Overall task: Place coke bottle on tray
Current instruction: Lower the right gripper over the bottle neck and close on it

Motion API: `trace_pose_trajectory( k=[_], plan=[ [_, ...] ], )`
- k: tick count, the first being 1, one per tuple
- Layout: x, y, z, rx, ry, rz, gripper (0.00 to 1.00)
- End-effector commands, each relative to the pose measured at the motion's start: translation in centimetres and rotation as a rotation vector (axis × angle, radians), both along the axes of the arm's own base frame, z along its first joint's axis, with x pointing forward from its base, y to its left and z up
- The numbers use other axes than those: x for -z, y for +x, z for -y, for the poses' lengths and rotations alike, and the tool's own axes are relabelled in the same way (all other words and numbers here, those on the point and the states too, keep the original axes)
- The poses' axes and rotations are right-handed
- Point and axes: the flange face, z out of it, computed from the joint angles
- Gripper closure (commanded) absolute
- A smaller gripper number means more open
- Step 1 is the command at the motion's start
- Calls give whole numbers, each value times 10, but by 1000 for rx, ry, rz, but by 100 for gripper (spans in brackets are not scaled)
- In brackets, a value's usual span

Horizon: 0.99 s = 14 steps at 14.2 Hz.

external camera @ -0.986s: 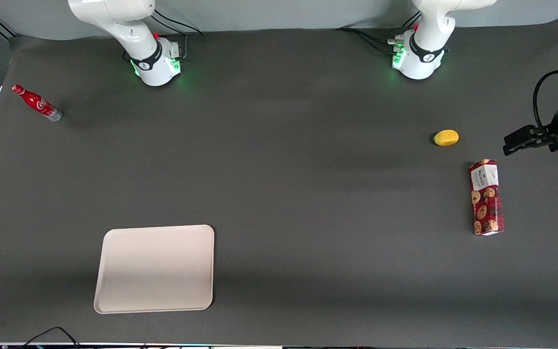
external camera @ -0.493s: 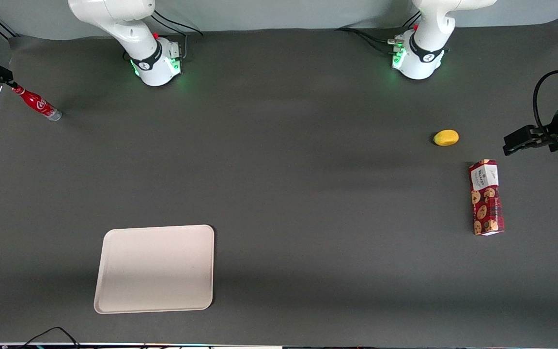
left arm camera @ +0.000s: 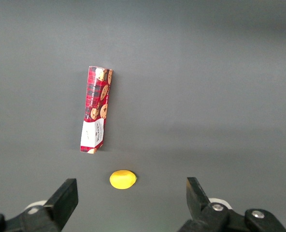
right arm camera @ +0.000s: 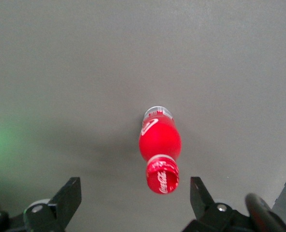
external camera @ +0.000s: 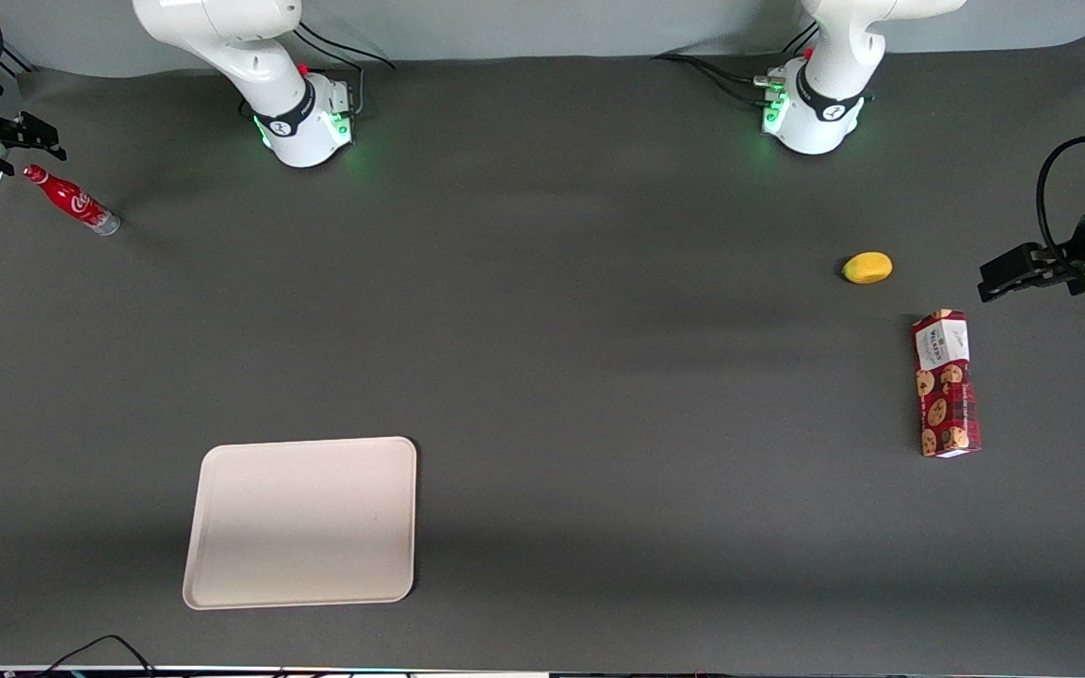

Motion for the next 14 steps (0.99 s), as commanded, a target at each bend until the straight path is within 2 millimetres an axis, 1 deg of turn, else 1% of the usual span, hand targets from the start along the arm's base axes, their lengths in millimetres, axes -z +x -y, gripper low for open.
trace_pose_trajectory(
  k=[1,4,6,8,9,10,12,13,14],
  plan=[
    [7,-23,13,-52,-7,63,0],
    [9,-24,17,-73,-10,80,0],
    [9,-21,17,-92,-19,94,4],
    [9,-18,16,-101,-20,98,6],
    [9,-18,16,-102,-20,98,9],
    [9,-18,16,-104,-21,103,10],
    [14,-17,16,-105,-11,105,16],
    [14,-19,17,-101,-10,105,22],
    [15,-18,17,-101,-10,106,32]
  ],
)
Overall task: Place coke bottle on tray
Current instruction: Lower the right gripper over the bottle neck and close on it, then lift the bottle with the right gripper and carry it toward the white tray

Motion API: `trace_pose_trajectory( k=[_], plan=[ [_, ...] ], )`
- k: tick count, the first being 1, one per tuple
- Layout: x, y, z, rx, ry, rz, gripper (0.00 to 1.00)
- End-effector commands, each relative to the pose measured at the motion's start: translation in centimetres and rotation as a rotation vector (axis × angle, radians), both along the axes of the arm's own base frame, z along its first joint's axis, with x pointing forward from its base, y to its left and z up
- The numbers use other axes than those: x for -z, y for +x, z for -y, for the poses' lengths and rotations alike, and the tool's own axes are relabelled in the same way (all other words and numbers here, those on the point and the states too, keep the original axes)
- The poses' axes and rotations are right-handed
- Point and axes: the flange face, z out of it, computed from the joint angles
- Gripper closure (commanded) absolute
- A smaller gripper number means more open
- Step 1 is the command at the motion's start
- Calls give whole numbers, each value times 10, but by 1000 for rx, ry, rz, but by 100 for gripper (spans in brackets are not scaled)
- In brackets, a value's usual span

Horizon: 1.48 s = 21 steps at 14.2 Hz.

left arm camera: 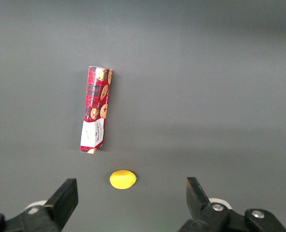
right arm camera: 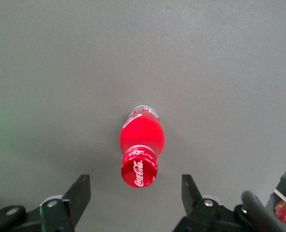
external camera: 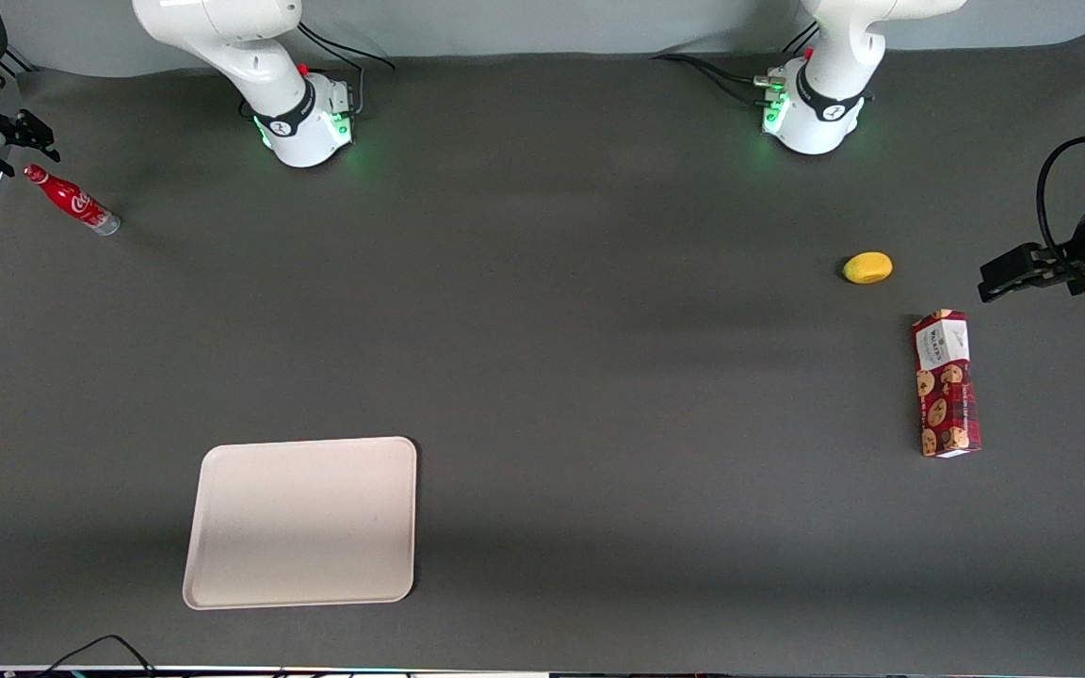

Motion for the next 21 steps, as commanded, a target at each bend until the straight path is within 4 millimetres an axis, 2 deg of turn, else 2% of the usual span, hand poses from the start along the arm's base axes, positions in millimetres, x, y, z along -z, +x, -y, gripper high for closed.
trace_pose_trajectory(
  k=[1,4,7,8,11,12,13,14,15,21],
  plan=[
    [2,-2,0,-33,0,37,38],
    [1,-1,0,-35,-1,36,56],
    [0,6,-2,-70,-1,36,94],
    [0,6,-3,-72,-1,36,100],
    [0,10,-5,-82,0,33,100],
    [0,9,-4,-78,1,30,93],
    [0,9,-4,-77,3,27,62],
    [0,9,-4,-73,4,27,12],
    [0,8,-4,-72,4,27,0],
    [-1,9,-3,-81,1,29,0]
  ],
)
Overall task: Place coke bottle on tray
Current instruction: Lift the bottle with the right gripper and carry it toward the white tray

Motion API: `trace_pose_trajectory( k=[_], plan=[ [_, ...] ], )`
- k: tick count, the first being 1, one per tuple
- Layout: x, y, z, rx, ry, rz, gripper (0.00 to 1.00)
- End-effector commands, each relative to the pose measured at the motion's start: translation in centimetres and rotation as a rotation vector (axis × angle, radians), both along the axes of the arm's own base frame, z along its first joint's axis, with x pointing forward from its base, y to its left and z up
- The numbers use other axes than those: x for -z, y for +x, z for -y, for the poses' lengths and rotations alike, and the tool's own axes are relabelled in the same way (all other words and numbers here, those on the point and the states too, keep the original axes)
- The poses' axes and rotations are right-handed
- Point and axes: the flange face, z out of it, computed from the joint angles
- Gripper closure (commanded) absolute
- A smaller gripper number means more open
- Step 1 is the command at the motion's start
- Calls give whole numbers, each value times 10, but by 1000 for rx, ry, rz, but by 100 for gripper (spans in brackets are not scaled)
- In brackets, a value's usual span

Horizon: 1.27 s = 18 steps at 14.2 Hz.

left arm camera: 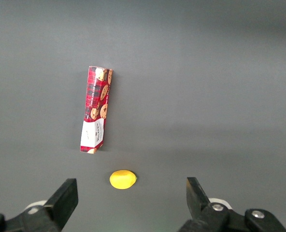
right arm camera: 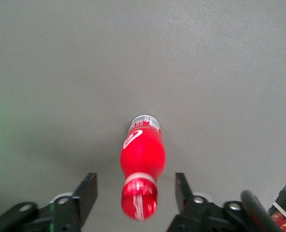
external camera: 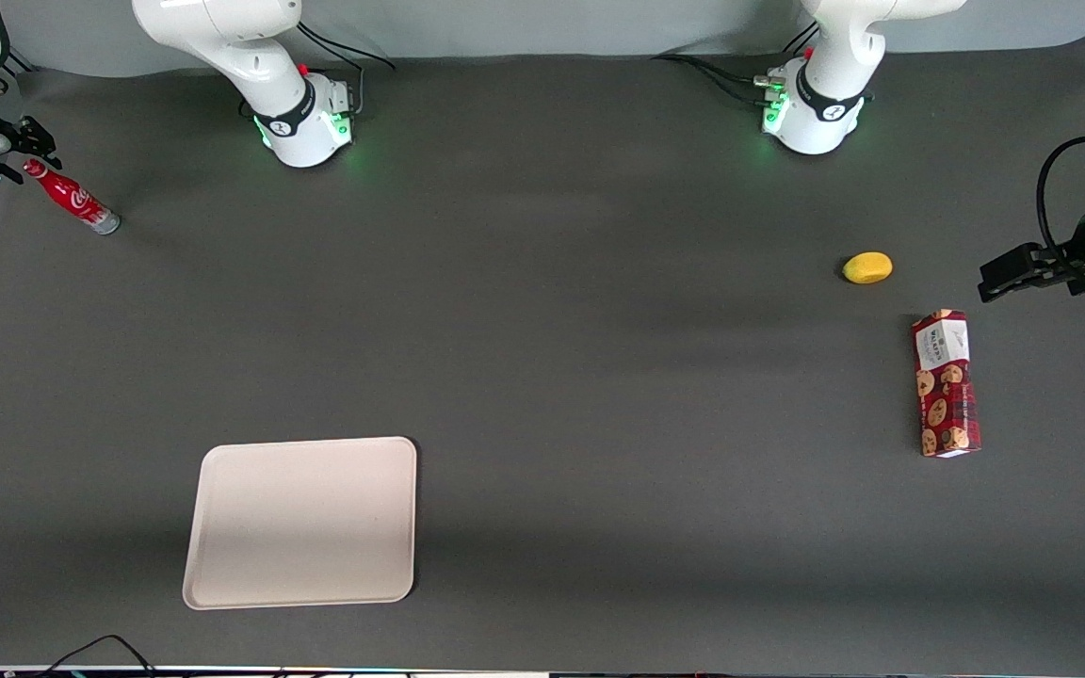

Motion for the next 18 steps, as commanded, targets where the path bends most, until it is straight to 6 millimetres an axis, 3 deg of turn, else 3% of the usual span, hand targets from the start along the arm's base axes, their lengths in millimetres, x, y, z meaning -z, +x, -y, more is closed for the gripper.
trace_pose_trajectory(
  k=[1,3,7,12,14,16,18],
  plan=[
    [-3,-1,1,-31,-3,27,0],
    [-3,-1,1,-34,-3,27,15],
    [-3,2,0,-44,-4,26,65],
    [-4,1,2,-72,-5,26,97],
    [-8,11,-3,-87,-13,26,100],
    [-32,37,-13,-125,-15,-28,100],
    [-94,72,-29,-143,-9,-55,100]
  ],
)
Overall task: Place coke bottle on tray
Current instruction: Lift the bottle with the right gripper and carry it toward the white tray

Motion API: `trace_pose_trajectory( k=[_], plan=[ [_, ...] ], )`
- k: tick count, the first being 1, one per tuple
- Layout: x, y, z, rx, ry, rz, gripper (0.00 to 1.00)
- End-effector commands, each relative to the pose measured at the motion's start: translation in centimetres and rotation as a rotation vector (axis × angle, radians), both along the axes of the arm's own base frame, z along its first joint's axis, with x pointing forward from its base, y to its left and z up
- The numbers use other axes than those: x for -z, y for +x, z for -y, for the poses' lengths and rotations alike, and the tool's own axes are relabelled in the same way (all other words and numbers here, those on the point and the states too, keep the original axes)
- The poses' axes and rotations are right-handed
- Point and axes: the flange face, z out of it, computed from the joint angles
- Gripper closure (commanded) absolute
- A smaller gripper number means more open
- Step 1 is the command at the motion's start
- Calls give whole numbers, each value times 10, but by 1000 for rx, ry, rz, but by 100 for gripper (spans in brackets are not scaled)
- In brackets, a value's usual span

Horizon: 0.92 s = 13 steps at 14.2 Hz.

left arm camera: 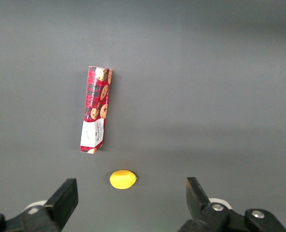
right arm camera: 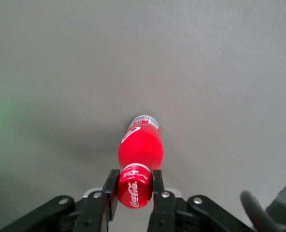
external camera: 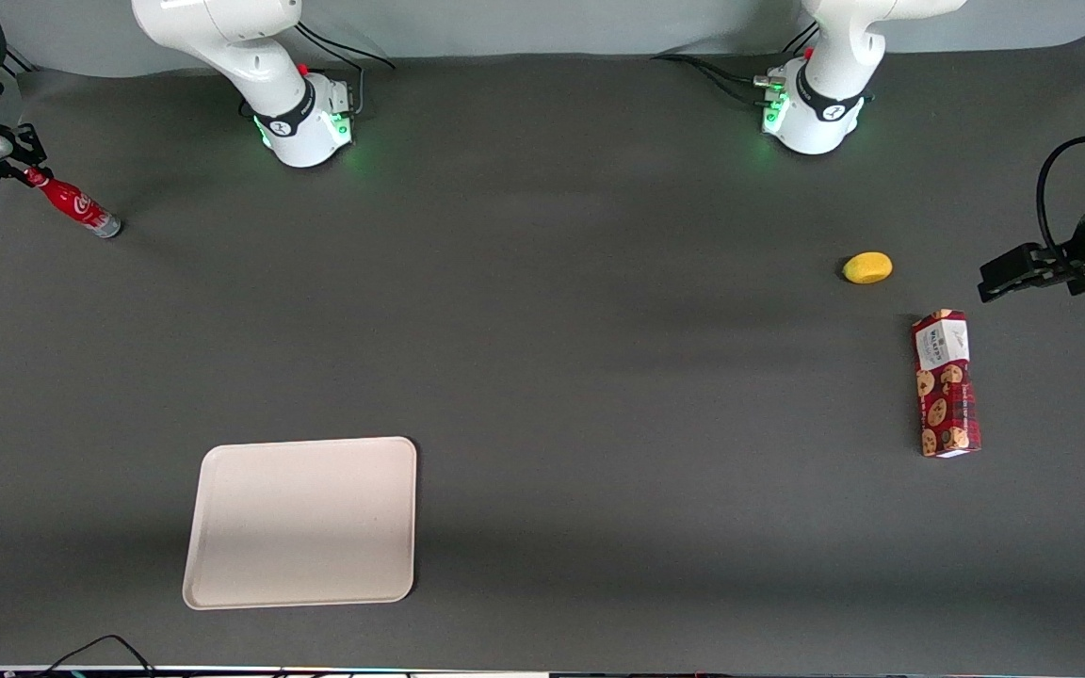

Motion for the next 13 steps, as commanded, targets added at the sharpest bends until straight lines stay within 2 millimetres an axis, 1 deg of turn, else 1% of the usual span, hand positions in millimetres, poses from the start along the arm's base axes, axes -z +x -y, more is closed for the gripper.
trace_pose_trajectory(
  k=[1,3,5,6,7,8,9,10,11,13],
  plan=[
    [-93,51,-25,-37,-12,30,100],
    [-142,80,-55,-52,-20,54,100],
    [-190,111,-92,-69,-24,87,100],
    [-214,131,-114,-90,-8,130,100],
    [-236,155,-148,-124,7,148,100],
    [-252,179,-173,-122,29,138,100],
    [-267,206,-196,-93,47,116,100],
    [-278,236,-224,-99,48,97,100],
    [-288,265,-246,-99,48,100,100],
    [-290,315,-281,-88,59,104,100]
  ],
)
